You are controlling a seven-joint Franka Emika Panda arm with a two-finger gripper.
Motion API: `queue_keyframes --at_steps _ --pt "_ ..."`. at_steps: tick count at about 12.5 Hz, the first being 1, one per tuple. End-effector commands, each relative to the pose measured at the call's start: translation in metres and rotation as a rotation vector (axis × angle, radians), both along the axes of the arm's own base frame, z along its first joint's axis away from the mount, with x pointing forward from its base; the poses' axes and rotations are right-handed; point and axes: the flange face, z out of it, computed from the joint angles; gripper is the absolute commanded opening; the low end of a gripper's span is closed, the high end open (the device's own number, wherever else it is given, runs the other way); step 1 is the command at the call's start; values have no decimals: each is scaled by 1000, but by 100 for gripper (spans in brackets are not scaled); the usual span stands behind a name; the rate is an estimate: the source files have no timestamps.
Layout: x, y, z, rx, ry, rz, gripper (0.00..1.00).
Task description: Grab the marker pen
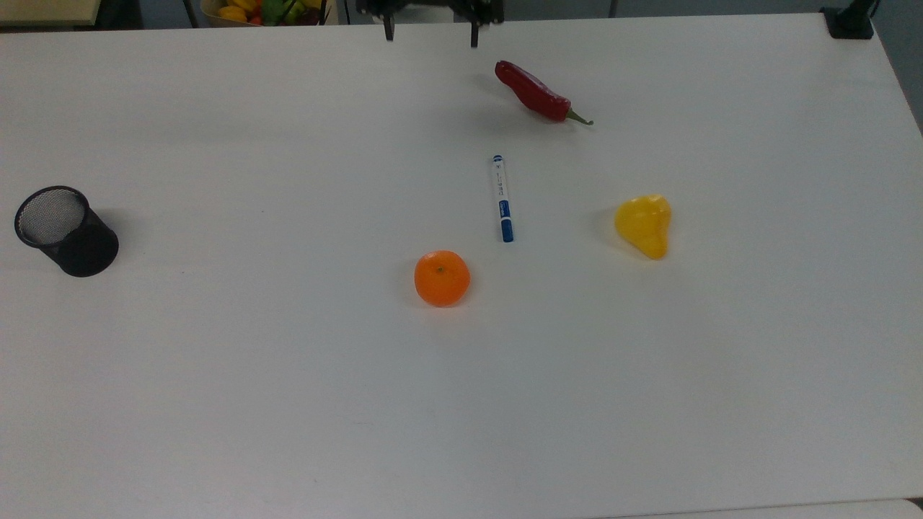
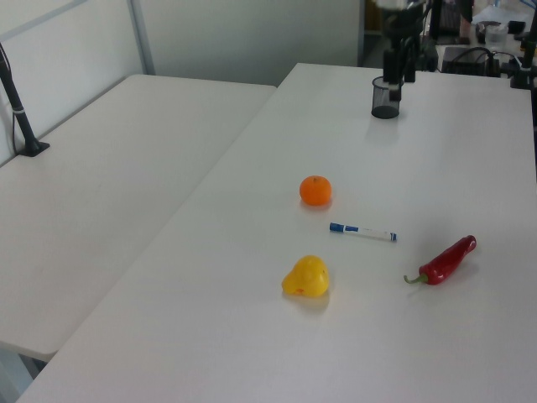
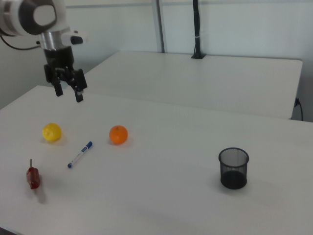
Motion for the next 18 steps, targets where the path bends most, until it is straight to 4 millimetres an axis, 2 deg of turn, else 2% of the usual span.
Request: queue_keyframes --at_steps 1,4,5,6,8,9,10,11,18 --pt "-63 -9 25 11 -53 6 100" --pt "-98 -16 19 41 -166 14 100" --pt "-99 -22 17 54 -196 16 100" --pt "-94 -32 15 71 -195 26 100" --pt "-76 -47 -3 110 -180 88 100" --pt "-59 -55 -11 123 -171 89 100" --pt "-43 -56 -17 133 -159 82 100" --pt "-38 -56 -14 137 -159 82 100" --pt "-40 -52 -15 127 -140 94 100"
